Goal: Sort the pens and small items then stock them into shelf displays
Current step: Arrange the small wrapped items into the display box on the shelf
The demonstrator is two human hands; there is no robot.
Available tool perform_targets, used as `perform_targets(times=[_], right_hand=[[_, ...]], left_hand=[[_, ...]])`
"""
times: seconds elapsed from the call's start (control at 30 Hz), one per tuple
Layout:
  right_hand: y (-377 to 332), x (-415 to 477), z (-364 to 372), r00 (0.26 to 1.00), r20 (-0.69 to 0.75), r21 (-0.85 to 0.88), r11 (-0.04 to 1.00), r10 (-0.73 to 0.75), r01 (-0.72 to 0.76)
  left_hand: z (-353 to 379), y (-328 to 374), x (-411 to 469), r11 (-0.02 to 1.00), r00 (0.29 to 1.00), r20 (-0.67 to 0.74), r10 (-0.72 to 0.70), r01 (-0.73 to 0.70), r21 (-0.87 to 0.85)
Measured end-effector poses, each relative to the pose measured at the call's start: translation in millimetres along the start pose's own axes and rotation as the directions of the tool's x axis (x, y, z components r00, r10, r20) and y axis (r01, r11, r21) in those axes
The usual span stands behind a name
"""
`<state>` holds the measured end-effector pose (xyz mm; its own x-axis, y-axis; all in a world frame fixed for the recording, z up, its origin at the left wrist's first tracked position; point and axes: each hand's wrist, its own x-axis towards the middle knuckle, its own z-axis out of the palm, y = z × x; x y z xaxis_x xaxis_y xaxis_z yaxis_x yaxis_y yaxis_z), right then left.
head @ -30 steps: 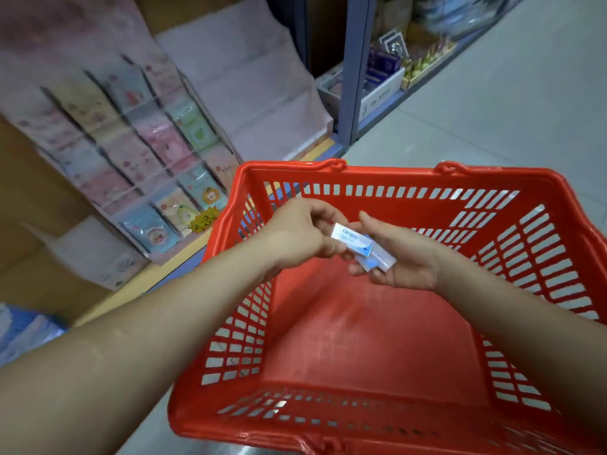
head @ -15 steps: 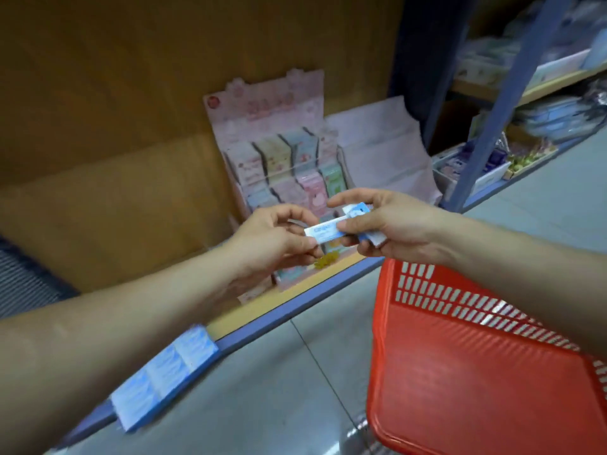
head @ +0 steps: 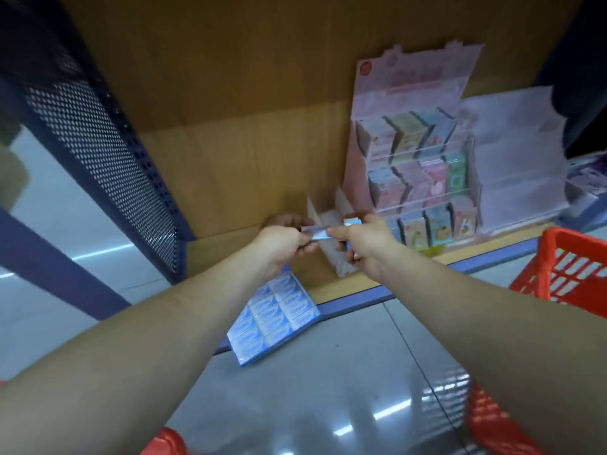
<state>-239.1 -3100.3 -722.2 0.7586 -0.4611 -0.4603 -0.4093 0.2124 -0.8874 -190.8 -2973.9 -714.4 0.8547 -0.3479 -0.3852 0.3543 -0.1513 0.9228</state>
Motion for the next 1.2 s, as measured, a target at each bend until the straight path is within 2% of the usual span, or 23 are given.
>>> perform_targets(times=[0.1, 0.2, 0.3, 0.37, 0.4, 0.43, 0.5, 0.57, 0.63, 0.67, 0.73, 0.8, 0.9, 1.07, 1.13, 1.2], right_hand=[[23.3, 10.1, 12.3, 0.995, 0.084, 0.124, 0.990, 0.060, -0.070], [40.4, 16.8, 23.8, 0.979, 0.176, 0.185, 0.973, 0.105, -0.137], [56.2, 21.1, 34.0, 0.965, 0.214, 0.171, 0.967, 0.151, -0.189], [70.4, 27.0, 40.7, 0.964, 0.209, 0.072, 0.981, 0.163, -0.182], [78.8, 29.5, 44.8, 0.966, 0.204, 0.017, 0.986, 0.157, -0.164], [87.4, 31.5, 49.2, 0.970, 0.195, -0.029, 0.989, 0.145, -0.142], [106.3, 36.9, 58.2, 0.982, 0.160, -0.124, 0.989, 0.101, -0.082], [123.7, 41.4, 66.9, 0.992, 0.108, -0.208, 0.978, 0.058, -0.035], [137.9, 43.5, 75.2, 0.998, 0.062, -0.252, 0.968, 0.028, -0.012], [143.9, 43.9, 78.7, 0.999, 0.049, -0.273, 0.962, 0.022, -0.008], [153.1, 44.4, 84.0, 0.999, 0.034, -0.310, 0.951, 0.005, 0.006], [156.3, 43.1, 87.7, 1.000, 0.026, -0.316, 0.949, -0.004, 0.012], [156.8, 44.7, 90.4, 0.998, 0.051, -0.291, 0.957, 0.025, -0.009], [154.1, 43.3, 91.1, 0.987, 0.133, -0.292, 0.955, 0.086, -0.044], [151.6, 42.4, 89.0, 0.980, 0.166, -0.287, 0.956, 0.113, -0.062], [147.7, 41.1, 86.2, 0.967, 0.208, -0.225, 0.970, 0.144, -0.096]], left_hand=[[-20.1, -8.3, 3.6, 0.993, 0.998, -0.048, 0.032, -0.026, 0.112], [-33.8, -27.1, 0.8, 0.987, 0.990, -0.138, -0.002, 0.024, 0.158], [-33.6, -54.0, -1.9, 0.997, 0.957, -0.281, -0.075, 0.063, -0.054], [-30.0, -77.9, -2.1, 0.975, 0.910, -0.395, -0.127, 0.041, -0.219], [-29.0, -92.4, -3.4, 0.970, 0.882, -0.452, -0.132, 0.023, -0.240], [-29.6, -108.2, -5.1, 0.981, 0.852, -0.512, -0.110, 0.011, -0.193], [-36.9, -136.4, -11.3, 0.999, 0.780, -0.626, -0.013, 0.032, 0.019], [-50.8, -159.9, -20.3, 0.951, 0.715, -0.694, 0.088, 0.147, 0.272], [-62.8, -181.4, -27.6, 0.856, 0.712, -0.691, 0.128, 0.272, 0.439], [-66.0, -190.7, -30.5, 0.837, 0.727, -0.679, 0.103, 0.305, 0.454], [-63.9, -202.3, -34.8, 0.885, 0.755, -0.655, 0.031, 0.284, 0.368], [-61.7, -210.0, -35.4, 0.926, 0.754, -0.655, 0.048, 0.213, 0.313], [-64.4, -213.5, -34.3, 0.945, 0.742, -0.668, 0.059, 0.175, 0.278], [-67.9, -221.1, -36.7, 0.944, 0.761, -0.648, 0.022, 0.198, 0.264], [-66.6, -219.5, -37.9, 0.906, 0.763, -0.646, 0.028, 0.253, 0.338], [-66.6, -212.3, -38.0, 0.818, 0.724, -0.671, 0.160, 0.283, 0.501]])
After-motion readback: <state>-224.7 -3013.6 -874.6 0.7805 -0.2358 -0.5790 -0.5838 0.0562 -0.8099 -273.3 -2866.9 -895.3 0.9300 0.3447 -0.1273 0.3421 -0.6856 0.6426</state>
